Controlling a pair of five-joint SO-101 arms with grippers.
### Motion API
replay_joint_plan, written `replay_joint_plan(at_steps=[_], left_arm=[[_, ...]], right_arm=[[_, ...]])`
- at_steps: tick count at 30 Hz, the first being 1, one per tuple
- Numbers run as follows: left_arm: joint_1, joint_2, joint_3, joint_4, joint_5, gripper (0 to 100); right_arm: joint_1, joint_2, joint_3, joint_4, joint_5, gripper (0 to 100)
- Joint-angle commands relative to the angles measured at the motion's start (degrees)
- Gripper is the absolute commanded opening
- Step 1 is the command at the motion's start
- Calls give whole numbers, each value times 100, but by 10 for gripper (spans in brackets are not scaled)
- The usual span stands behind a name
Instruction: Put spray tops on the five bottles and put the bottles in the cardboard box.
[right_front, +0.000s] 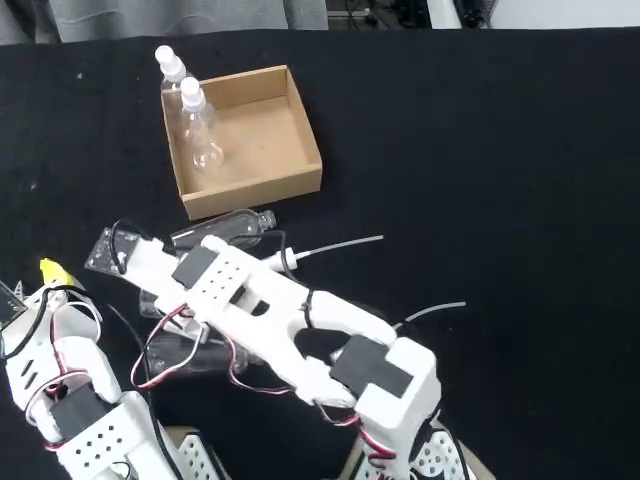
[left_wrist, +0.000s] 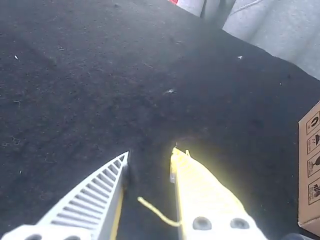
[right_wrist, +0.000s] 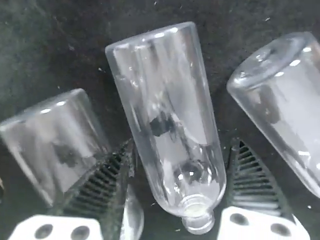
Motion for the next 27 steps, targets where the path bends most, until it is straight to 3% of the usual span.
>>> replay_joint_plan(at_steps=[1,6,12,27], left_arm=[[4,-53,-180,-123,26,123],[4,-53,-171,-123,26,123],[4,-53,-171,-123,18,123],[13,-53,-163,-123,35,123]], right_arm=[[-9,-48,-330,-88,79,266],[202,-66,-330,-62,79,248],[273,-66,-330,-53,79,102],[642,-75,-1068,1178,79,103]])
